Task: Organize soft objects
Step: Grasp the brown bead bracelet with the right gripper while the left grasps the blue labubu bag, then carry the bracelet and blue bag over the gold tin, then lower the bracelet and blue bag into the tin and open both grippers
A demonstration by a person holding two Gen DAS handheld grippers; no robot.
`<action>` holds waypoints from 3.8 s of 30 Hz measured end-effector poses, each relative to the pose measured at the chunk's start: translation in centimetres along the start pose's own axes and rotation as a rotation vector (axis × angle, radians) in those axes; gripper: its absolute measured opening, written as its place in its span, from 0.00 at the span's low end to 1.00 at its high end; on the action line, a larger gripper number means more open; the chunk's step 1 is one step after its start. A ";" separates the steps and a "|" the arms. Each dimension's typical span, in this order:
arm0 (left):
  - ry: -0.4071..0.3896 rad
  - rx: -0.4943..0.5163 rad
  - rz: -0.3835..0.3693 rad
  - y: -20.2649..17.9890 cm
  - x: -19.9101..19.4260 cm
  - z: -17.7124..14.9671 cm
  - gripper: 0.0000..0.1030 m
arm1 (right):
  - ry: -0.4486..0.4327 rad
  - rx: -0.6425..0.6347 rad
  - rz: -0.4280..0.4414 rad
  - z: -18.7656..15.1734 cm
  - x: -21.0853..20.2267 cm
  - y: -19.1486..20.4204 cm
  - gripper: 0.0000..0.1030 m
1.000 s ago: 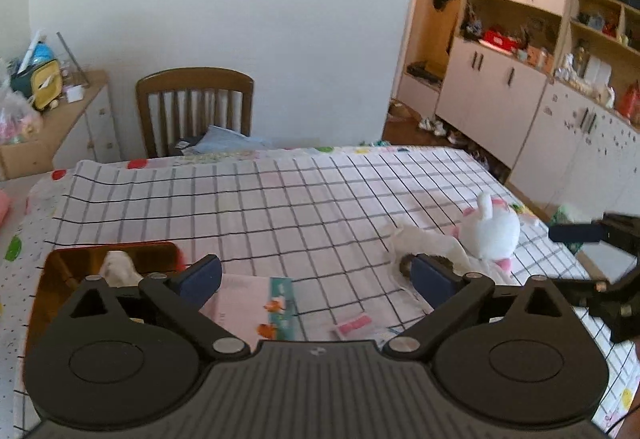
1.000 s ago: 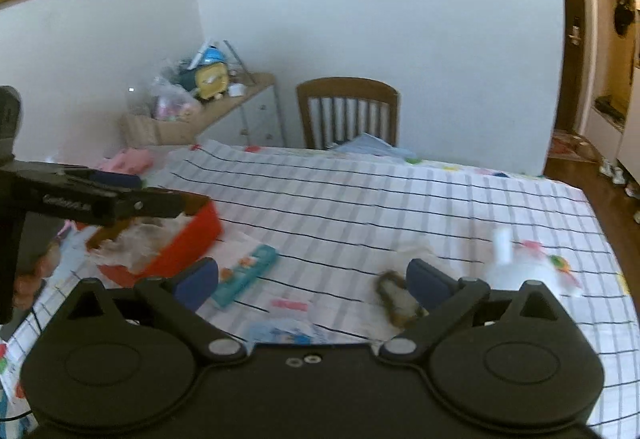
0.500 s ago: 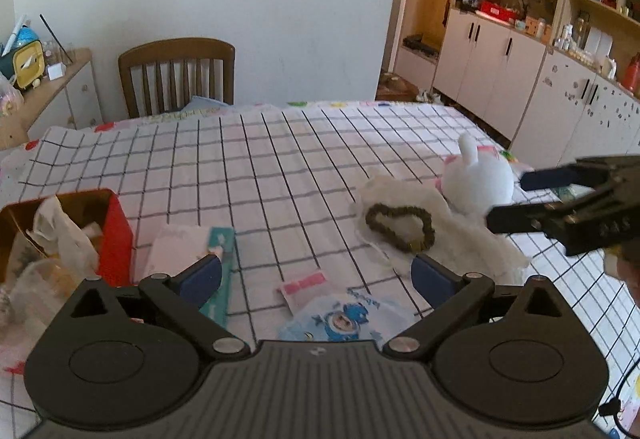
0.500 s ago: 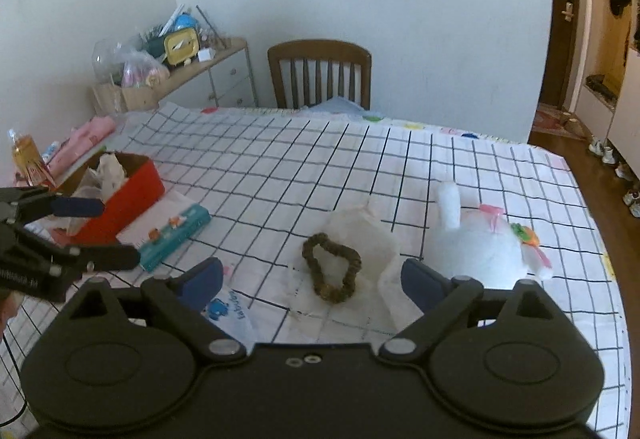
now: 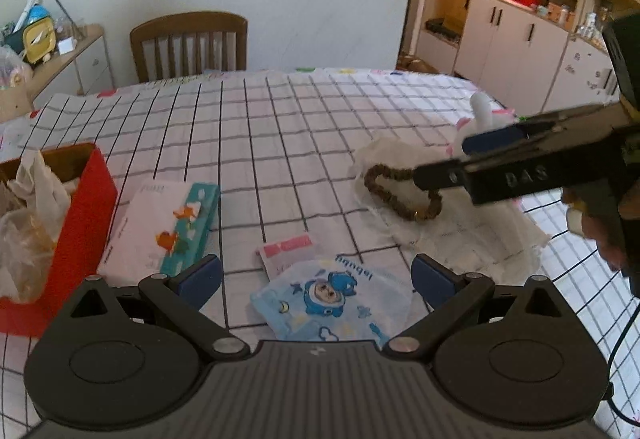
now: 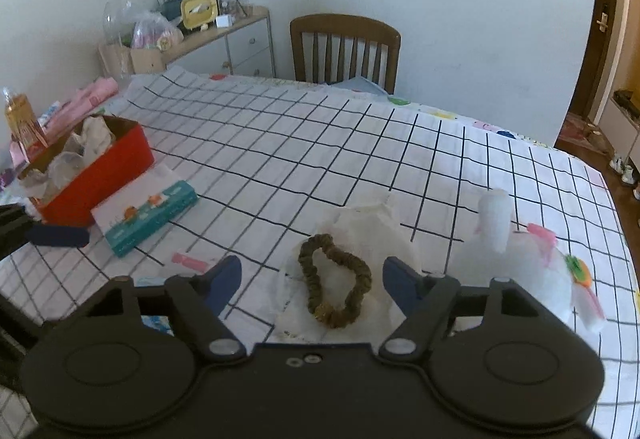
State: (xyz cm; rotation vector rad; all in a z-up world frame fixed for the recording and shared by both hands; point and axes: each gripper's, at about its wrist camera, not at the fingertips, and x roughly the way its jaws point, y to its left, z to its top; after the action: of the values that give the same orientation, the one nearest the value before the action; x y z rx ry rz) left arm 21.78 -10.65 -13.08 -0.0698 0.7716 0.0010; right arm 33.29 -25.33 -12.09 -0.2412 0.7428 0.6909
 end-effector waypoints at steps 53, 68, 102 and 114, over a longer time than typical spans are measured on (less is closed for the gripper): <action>0.040 -0.101 0.073 1.6 -0.2 -2.1 0.17 | -0.040 -0.042 -0.021 -0.5 -1.3 -0.7 0.07; -0.016 -0.127 0.055 5.8 -5.0 0.3 0.18 | -0.138 -0.016 0.076 2.5 -6.3 4.5 0.07; -0.012 -0.102 0.158 27.3 -8.7 3.2 0.18 | -0.164 -0.072 0.138 10.9 0.7 25.7 0.07; 0.054 -0.061 0.144 29.2 -3.8 4.2 0.18 | -0.059 -0.108 0.053 10.1 6.6 28.8 0.08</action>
State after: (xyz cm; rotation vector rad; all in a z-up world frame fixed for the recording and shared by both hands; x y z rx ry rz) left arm 21.17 18.88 -9.29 -0.0726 0.8296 0.1604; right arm 23.43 4.05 -8.38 -0.2995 0.6578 0.7869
